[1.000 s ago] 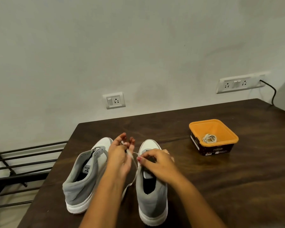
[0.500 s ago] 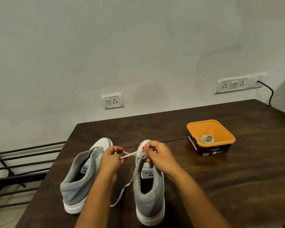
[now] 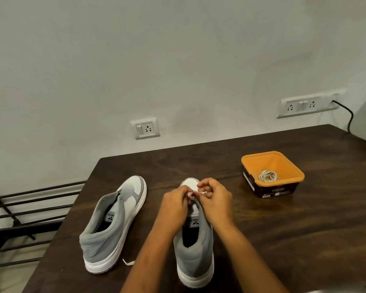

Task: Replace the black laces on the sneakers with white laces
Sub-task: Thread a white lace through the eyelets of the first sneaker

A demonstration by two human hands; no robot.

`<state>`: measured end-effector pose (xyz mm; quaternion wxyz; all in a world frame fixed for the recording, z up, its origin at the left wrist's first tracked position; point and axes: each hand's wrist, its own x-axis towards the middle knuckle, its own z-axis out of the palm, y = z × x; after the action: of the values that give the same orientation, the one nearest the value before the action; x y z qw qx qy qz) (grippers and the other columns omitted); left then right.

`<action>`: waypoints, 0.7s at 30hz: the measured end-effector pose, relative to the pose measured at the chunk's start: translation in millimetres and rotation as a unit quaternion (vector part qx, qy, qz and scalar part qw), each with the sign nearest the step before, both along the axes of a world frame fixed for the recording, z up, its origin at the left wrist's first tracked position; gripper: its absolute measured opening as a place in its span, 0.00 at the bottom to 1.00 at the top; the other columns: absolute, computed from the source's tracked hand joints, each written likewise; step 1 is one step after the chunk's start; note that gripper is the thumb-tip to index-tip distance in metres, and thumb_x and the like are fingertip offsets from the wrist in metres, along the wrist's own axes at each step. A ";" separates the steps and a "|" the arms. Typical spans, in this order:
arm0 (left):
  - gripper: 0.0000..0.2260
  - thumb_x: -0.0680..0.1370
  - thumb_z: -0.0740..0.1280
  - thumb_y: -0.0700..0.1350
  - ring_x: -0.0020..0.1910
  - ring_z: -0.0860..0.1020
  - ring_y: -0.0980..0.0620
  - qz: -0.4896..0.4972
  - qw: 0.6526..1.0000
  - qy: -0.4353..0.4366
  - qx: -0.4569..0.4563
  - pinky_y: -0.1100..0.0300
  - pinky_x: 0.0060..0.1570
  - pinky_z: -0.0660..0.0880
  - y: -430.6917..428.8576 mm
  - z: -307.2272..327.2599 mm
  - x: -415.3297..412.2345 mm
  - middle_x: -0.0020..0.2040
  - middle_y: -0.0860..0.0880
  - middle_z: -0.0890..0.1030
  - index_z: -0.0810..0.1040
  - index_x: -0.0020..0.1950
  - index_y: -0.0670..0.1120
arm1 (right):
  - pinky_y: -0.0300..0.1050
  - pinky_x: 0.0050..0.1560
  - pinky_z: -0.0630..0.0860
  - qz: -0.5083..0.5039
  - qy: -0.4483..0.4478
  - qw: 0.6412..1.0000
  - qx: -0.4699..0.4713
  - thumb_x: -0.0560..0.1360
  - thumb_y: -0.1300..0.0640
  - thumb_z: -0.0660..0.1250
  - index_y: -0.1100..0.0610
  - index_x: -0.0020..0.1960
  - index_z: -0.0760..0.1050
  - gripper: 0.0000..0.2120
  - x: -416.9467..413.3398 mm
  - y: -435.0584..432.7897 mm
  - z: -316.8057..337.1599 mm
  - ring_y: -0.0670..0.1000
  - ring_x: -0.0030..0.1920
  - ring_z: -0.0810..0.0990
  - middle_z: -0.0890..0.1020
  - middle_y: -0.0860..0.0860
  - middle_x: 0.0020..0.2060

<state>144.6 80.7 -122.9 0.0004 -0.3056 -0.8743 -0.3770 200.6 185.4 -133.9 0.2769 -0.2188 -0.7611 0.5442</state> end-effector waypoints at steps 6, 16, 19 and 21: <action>0.08 0.79 0.60 0.42 0.45 0.75 0.50 0.076 0.989 0.118 -0.040 0.56 0.47 0.73 1.1 -13.8 13.3 0.44 0.47 0.80 0.79 0.51 0.47 | 0.24 0.38 0.73 0.024 -0.079 0.997 -0.009 0.71 0.56 0.73 0.53 0.56 0.79 0.13 12.0 -2.5 -19.7 0.41 0.44 0.81 0.83 0.48 0.48; 0.11 0.73 0.60 0.50 0.32 0.80 0.52 0.100 0.970 0.202 -0.088 0.54 0.33 0.77 1.3 -23.4 11.7 0.34 0.53 0.82 0.81 0.39 0.52 | 0.31 0.34 0.70 -0.015 -0.123 0.992 -0.031 0.79 0.57 0.62 0.56 0.52 0.81 0.09 7.4 0.7 -28.7 0.48 0.45 0.79 0.82 0.51 0.47; 0.15 0.72 0.55 0.53 0.28 0.78 0.54 0.092 0.963 0.227 -0.114 0.56 0.29 0.75 2.2 -24.9 9.9 0.30 0.53 0.80 0.80 0.37 0.52 | 0.47 0.40 0.78 0.004 -0.117 0.990 -0.079 0.78 0.57 0.63 0.55 0.43 0.82 0.10 6.7 3.6 -32.9 0.53 0.43 0.82 0.83 0.53 0.39; 0.14 0.72 0.55 0.53 0.26 0.76 0.55 0.089 0.958 0.243 -0.122 0.58 0.27 0.73 2.8 -26.3 9.5 0.28 0.54 0.79 0.79 0.35 0.52 | 0.49 0.40 0.79 0.015 -0.111 0.989 -0.100 0.77 0.56 0.64 0.55 0.40 0.81 0.10 7.9 4.1 -34.2 0.54 0.42 0.82 0.83 0.54 0.37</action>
<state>154.2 83.5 -149.2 0.2090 -0.3065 -0.9109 -0.1808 208.5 189.5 -168.1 0.1590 -0.2927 -0.7320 0.5944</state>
